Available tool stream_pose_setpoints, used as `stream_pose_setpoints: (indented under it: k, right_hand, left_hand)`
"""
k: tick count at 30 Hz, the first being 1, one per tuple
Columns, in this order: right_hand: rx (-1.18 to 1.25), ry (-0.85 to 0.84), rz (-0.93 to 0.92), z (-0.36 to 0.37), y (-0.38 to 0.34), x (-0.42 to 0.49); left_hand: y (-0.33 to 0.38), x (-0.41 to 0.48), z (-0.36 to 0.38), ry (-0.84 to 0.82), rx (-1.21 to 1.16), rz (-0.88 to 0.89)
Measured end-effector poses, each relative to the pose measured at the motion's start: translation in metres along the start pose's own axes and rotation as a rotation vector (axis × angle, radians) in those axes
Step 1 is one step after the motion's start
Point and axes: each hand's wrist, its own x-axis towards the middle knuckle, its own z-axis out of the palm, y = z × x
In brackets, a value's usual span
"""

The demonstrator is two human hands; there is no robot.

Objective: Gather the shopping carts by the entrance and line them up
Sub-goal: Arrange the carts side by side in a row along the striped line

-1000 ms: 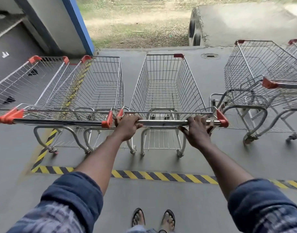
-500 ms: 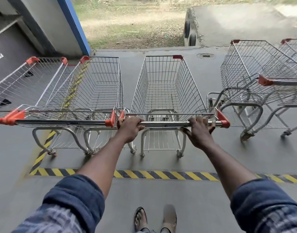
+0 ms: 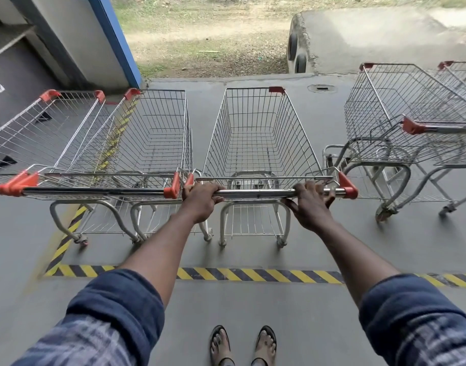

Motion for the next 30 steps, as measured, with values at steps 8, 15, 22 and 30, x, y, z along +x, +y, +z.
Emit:
stream_pose_setpoints:
  k: [8,15,22,30]
  right_hand:
    - [-0.046,0.009,-0.022,0.002,0.002,0.008]
    - [-0.041,0.012,-0.017,0.001,0.001,0.007]
    - [-0.030,0.001,-0.043,-0.001,0.005,0.006]
    - [-0.043,-0.002,-0.152,-0.002,0.025,0.011]
  left_hand:
    - [-0.002,0.006,0.000,0.008,0.006,-0.014]
    - [-0.003,0.006,0.001,0.004,0.010,-0.009]
    - [-0.004,0.008,0.003,-0.013,0.016,-0.025]
    - [0.004,0.012,-0.002,-0.047,0.024,-0.066]
